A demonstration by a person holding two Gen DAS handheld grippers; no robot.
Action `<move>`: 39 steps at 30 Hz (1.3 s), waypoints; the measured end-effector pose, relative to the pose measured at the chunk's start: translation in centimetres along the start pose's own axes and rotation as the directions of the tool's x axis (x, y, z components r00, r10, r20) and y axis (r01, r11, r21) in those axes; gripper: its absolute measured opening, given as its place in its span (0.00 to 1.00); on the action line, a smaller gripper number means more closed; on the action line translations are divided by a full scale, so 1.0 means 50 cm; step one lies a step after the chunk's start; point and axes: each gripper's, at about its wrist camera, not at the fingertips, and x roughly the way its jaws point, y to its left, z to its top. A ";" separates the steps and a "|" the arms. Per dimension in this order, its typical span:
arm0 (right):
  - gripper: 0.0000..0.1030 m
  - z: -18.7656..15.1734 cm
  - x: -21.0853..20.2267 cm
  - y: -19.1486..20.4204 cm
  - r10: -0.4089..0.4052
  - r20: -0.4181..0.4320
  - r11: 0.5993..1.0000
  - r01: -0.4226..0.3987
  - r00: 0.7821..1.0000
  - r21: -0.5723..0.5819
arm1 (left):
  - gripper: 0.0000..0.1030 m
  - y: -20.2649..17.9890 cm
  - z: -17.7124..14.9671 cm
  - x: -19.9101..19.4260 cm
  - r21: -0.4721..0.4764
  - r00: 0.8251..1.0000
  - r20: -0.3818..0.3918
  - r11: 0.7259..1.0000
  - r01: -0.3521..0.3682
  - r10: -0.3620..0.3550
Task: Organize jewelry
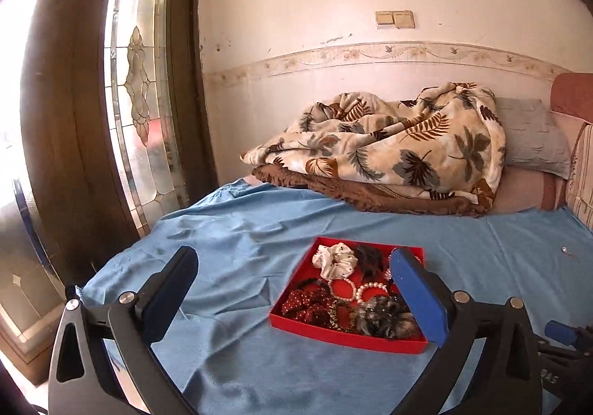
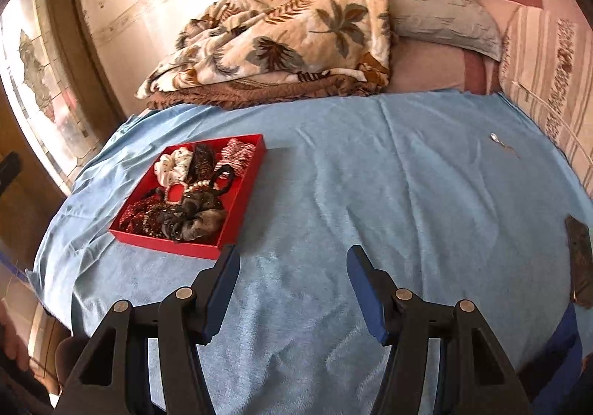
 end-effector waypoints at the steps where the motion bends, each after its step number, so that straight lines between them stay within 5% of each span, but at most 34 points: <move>1: 0.63 -0.001 0.000 0.001 -0.001 -0.004 1.000 0.001 1.000 0.000 | 1.00 0.000 0.000 -0.002 0.004 1.000 -0.011 1.000 0.014 -0.014; 7: 0.69 -0.009 -0.015 0.021 0.005 0.026 0.999 -0.003 1.000 -0.044 | 1.00 -0.002 -0.029 -0.007 0.010 0.998 -0.062 1.000 0.022 -0.021; 15: 0.69 -0.018 -0.020 0.042 -0.034 0.048 0.991 0.040 0.998 -0.124 | 1.00 -0.018 -0.082 0.036 -0.018 0.970 -0.221 0.995 0.100 -0.101; 30: 0.73 -0.028 0.011 0.079 -0.088 0.046 0.978 0.095 0.995 -0.186 | 1.00 0.006 -0.152 0.094 -0.045 0.937 -0.341 0.997 0.065 -0.076; 39: 0.74 -0.033 0.018 0.099 -0.098 0.034 0.971 0.103 0.995 -0.214 | 1.00 0.016 -0.168 0.115 -0.098 0.904 -0.407 0.990 0.099 -0.130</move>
